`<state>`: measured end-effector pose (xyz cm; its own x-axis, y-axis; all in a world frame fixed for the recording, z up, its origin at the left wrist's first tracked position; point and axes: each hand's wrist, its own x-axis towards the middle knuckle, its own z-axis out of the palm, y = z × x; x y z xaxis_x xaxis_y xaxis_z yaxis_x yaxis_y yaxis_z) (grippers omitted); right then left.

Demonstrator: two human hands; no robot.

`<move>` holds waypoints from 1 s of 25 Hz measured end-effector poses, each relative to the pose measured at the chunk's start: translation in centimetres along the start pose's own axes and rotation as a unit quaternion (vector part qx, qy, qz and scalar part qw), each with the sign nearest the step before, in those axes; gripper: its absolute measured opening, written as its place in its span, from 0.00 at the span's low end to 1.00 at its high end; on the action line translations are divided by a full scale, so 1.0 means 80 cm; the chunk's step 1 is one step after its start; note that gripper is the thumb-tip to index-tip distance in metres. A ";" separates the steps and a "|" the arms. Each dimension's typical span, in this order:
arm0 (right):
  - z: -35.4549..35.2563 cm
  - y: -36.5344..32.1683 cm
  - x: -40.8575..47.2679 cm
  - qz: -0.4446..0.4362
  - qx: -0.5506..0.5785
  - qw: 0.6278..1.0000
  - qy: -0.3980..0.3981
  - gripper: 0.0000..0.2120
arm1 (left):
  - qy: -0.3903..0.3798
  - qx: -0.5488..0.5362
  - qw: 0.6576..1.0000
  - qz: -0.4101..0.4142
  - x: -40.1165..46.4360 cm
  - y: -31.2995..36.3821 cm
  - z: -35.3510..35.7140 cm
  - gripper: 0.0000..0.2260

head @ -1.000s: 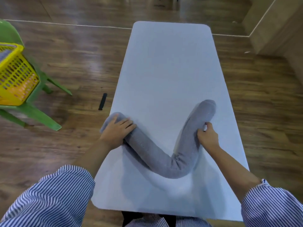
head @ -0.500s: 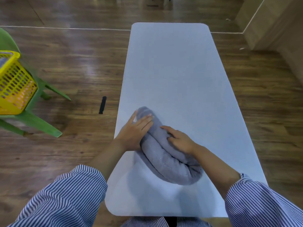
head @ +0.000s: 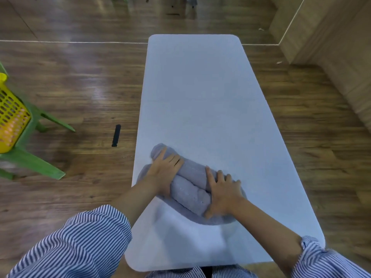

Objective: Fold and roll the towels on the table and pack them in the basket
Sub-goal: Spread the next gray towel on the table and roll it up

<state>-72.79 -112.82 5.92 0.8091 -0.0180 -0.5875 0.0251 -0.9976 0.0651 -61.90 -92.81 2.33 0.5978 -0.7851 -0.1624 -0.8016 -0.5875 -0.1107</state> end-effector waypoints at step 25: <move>-0.028 0.039 0.035 -0.074 -0.004 0.997 0.017 0.46 | -0.074 -0.051 0.995 -0.049 -0.019 0.037 -0.024 0.51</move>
<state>-69.13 -115.87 6.29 0.8160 0.1324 -0.5627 0.1510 -0.9884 -0.0135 -65.17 -93.70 4.13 0.6596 -0.6892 -0.2998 -0.7294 -0.6832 -0.0343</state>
